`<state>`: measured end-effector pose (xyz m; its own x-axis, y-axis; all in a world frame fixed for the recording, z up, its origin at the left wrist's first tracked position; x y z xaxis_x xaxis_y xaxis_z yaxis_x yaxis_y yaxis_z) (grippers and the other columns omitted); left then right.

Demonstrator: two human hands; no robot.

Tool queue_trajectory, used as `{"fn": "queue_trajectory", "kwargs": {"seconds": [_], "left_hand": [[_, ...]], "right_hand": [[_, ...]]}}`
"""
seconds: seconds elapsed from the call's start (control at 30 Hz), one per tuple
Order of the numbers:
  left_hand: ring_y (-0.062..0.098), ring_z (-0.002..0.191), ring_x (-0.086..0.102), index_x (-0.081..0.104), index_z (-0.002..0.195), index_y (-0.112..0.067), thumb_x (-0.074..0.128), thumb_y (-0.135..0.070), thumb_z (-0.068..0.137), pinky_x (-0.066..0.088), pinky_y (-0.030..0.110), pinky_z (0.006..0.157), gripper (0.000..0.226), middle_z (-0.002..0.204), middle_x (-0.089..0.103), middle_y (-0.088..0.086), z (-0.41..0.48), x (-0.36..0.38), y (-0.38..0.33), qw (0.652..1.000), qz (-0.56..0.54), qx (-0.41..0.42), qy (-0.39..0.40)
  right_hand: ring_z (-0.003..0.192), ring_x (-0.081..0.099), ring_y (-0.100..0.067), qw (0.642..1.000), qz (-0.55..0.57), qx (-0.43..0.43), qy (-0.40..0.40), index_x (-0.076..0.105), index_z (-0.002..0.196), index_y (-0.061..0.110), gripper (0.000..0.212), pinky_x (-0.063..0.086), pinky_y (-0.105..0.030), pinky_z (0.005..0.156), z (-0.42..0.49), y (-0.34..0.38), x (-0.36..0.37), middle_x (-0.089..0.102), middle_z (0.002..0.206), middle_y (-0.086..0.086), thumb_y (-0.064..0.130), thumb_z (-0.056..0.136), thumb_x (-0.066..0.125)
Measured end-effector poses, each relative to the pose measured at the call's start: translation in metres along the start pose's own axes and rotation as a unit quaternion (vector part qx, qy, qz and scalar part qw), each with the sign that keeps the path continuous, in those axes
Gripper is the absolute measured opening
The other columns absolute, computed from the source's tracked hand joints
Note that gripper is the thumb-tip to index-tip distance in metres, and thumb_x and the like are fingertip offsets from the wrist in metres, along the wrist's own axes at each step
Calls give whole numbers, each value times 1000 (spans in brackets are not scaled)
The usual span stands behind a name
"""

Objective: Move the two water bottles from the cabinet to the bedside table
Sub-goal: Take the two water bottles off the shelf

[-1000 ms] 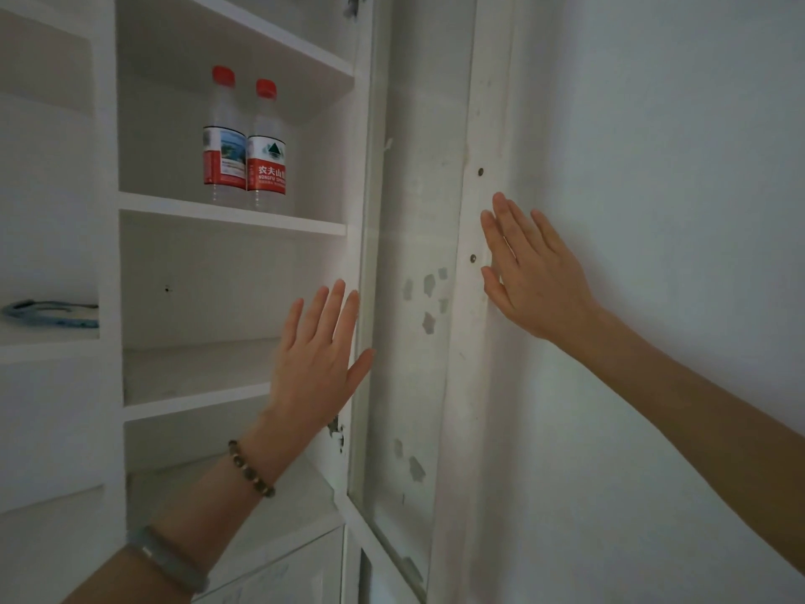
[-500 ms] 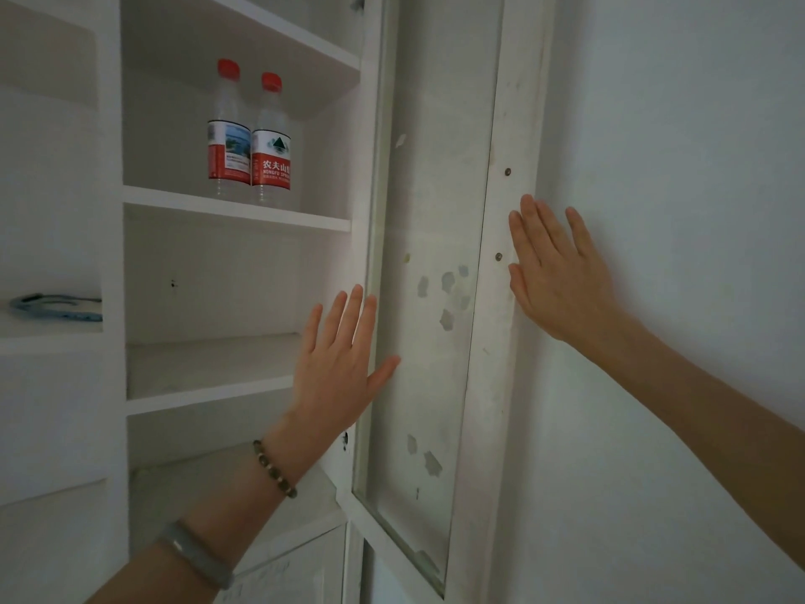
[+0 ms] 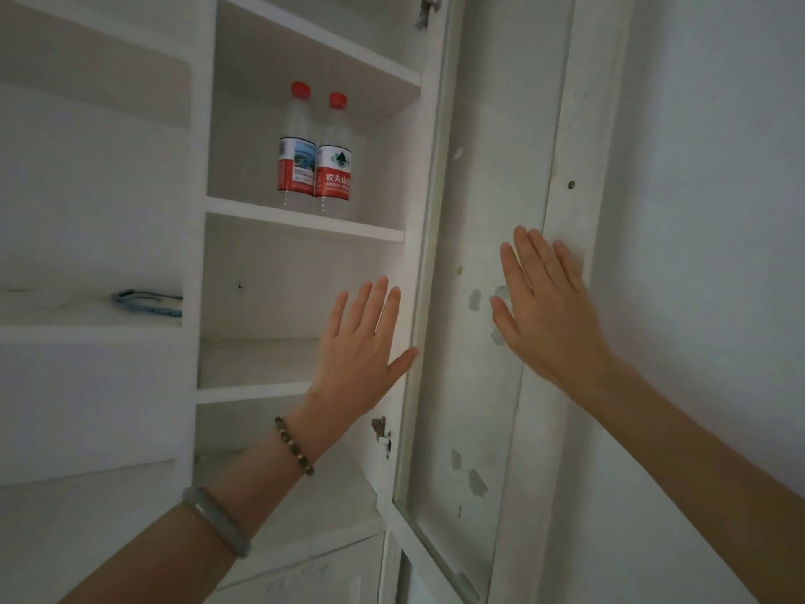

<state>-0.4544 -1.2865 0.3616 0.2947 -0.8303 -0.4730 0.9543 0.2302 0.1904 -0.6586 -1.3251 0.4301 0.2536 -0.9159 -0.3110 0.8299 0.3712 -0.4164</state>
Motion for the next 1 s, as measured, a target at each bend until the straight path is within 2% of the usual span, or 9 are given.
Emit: {"fn": "queue_trajectory", "kwargs": {"seconds": [0.1,0.2,0.27,0.5,0.63,0.77,0.87,0.93,1.0], "left_hand": [[32,134,32,31,138,-4,24,-56,90,20,50,110,71,145,35,17,13,-6,21,1000,26,-6,-5],[30,139,20,20,142,-5,26,-57,90,12,46,113,74,151,23,16,32,-9,43,999,40,-16,-5],[29,141,13,13,144,-7,25,-59,90,7,45,114,76,153,16,15,49,-10,60,999,40,-30,-16],[28,138,21,18,142,-5,36,-54,90,15,44,114,74,150,25,14,104,5,130,994,52,-57,-82],[28,136,24,18,142,-6,40,-53,89,19,44,113,74,149,27,15,146,27,173,992,41,-81,-85],[29,132,30,22,138,-5,47,-49,87,27,43,110,72,145,31,16,192,52,200,992,-1,-91,-87],[29,119,42,28,133,-5,53,-44,85,39,40,100,67,134,41,16,220,64,215,987,-56,-107,-102],[30,116,44,30,131,-3,57,-39,85,41,41,97,65,129,43,17,235,68,227,978,-123,-139,-100],[33,114,45,32,128,-1,60,-39,83,43,45,95,65,127,44,19,246,71,237,965,-174,-173,-91]], "right_hand": [[132,37,-39,999,40,3,-14,39,133,-8,54,25,-50,110,23,26,10,39,141,-29,28,92,36],[132,36,-40,996,90,9,-25,38,133,-8,54,25,-49,110,54,53,23,37,141,-29,22,90,52],[133,35,-39,992,120,13,-31,38,133,-8,55,25,-48,110,77,69,34,37,142,-29,21,89,54],[140,19,-34,980,190,29,-43,27,139,-4,57,12,-43,115,154,106,84,24,150,-25,23,94,46],[140,19,-34,970,234,48,-41,25,139,-4,57,13,-40,115,195,114,117,24,149,-25,20,92,47],[138,20,-33,938,331,97,-40,21,140,-3,60,18,-36,113,237,114,148,25,148,-23,21,93,49],[136,25,-30,901,413,126,-35,22,141,0,62,24,-34,108,264,117,168,28,147,-19,27,93,52],[129,35,-29,879,455,139,-32,27,137,1,58,32,-30,98,280,120,175,35,142,-18,27,92,54],[123,42,-27,850,502,158,-12,31,135,3,56,33,-24,86,292,122,181,40,138,-17,28,91,56]]}}
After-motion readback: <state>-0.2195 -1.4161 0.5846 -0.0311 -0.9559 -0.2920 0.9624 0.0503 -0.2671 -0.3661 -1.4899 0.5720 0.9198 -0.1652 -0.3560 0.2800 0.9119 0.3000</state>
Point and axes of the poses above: each hand's wrist, its own z-axis towards the middle knuckle, its own x-axis out of the palm, y = z × x, the point moved 2 cm from there along z, towards the middle knuckle
